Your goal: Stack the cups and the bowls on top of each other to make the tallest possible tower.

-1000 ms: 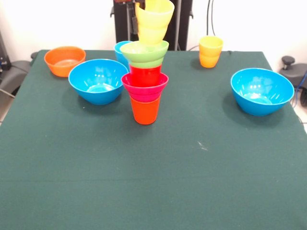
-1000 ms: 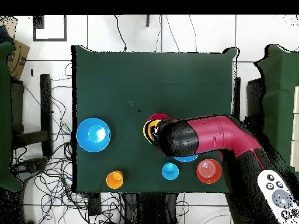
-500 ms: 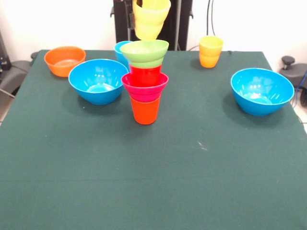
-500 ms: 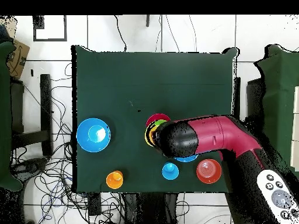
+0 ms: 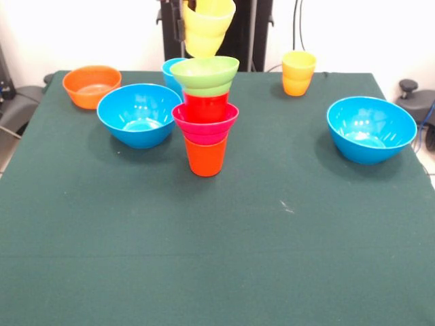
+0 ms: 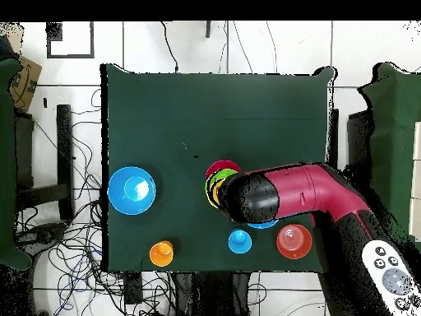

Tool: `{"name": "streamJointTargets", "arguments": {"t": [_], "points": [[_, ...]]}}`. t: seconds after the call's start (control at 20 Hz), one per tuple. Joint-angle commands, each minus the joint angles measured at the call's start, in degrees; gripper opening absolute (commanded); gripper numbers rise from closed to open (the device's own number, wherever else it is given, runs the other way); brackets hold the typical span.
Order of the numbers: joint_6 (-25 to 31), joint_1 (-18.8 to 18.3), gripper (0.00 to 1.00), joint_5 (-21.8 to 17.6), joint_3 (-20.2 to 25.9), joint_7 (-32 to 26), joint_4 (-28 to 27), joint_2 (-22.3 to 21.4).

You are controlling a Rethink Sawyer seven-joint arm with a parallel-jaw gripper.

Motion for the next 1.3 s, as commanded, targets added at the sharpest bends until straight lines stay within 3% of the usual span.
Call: {"name": "streamJointTargets", "arguments": {"t": [0.05,0.55,1.3], "points": [[2.2,1.3,0.0,-4.5,0.1,-9.4,0.5,5.6],[0.9,2.8,0.0,-6.2,-0.8,-7.1,-0.6,8.4],[2.7,1.9,0.0,-5.2,-0.1,-7.6,0.2,6.8]]}}
